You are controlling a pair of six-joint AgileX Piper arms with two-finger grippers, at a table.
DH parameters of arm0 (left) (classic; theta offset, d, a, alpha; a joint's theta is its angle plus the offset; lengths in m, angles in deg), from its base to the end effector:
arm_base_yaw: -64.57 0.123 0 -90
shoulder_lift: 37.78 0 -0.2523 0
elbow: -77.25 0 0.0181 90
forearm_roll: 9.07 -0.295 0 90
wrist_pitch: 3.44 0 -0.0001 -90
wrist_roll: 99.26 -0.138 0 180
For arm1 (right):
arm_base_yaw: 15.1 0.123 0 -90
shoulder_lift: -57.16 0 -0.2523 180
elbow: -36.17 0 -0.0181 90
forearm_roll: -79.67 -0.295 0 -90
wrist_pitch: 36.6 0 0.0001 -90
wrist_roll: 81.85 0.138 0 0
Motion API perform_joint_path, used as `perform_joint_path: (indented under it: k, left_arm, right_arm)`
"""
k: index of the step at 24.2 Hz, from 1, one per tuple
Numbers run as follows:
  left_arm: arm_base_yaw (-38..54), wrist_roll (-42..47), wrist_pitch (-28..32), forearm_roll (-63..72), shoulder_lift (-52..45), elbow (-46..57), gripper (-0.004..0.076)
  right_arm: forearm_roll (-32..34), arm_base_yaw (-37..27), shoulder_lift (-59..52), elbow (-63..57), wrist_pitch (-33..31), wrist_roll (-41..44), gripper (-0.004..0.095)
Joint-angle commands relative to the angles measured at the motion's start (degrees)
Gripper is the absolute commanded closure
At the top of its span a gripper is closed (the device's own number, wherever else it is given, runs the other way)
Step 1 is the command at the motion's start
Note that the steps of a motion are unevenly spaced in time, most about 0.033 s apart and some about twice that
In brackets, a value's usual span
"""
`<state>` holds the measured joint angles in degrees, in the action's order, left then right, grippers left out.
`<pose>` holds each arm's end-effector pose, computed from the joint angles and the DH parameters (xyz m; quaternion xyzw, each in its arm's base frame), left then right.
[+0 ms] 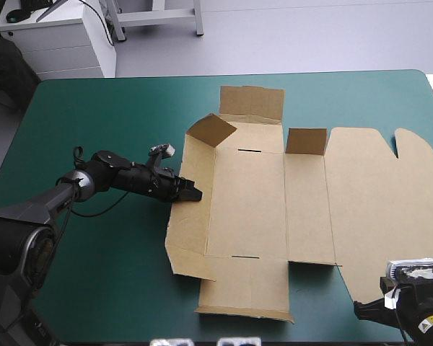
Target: Fold the box
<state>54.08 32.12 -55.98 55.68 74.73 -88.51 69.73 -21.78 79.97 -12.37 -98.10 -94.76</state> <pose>0.3586 -0.1672 0.1064 0.1356 0.8940 -0.4019 0.1444 0.1431 0.0043 0.2401 -0.0422 0.9121 0.0173 0.4073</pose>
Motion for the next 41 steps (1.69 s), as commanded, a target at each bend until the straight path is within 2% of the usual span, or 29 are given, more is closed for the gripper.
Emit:
perform_joint_path:
  k: [1, 9, 13, 17, 21, 26, 32, 35, 41]
  left_arm:
    - [-0.6, 0.2, -1.8, -4.4, -2.4, -5.6, 0.0731]
    - [-5.2, 2.7, -4.7, -31.6, -2.4, -29.1, 0.0731]
    - [-12.0, 2.1, -5.0, -53.0, -2.4, -43.9, 0.0731]
    - [-19.6, 0.9, -1.6, -69.4, -2.4, -51.4, 0.0731]
    - [-26.7, 0.8, 1.8, -80.3, -2.4, -51.9, 0.0731]
    - [-31.3, 1.0, 1.9, -86.0, -2.4, -51.9, 0.0731]
    - [-35.1, 7.0, 2.2, -90.7, -2.4, -50.3, 0.0731]
    - [-36.6, 13.0, 4.7, -96.6, -2.4, -46.6, 0.0731]
    - [-42.4, 35.6, 9.0, -125.5, -2.4, -35.0, 0.0731]
  right_arm:
    - [-0.7, 0.2, 0.6, 1.4, 3.2, -0.1, 0.0908]
    - [-0.7, 0.2, 0.6, 1.4, 3.2, -0.1, 0.0909]
    - [-0.7, 0.2, 0.6, 1.4, 3.2, -0.1, 0.0908]
    - [-0.7, 0.2, 0.6, 1.4, 3.2, -0.1, 0.0908]
    - [-0.7, 0.2, 0.6, 1.4, 3.2, -0.1, 0.0908]
    - [-0.7, 0.2, 0.6, 1.4, 3.2, -0.1, 0.0908]
    - [-0.7, 0.2, 0.6, 1.4, 3.2, -0.1, 0.0908]
    - [-0.8, 0.2, 0.6, 1.4, 3.3, -0.1, 0.0908]
    - [-4.1, 0.2, 0.6, 3.3, 5.1, -0.4, 0.0908]
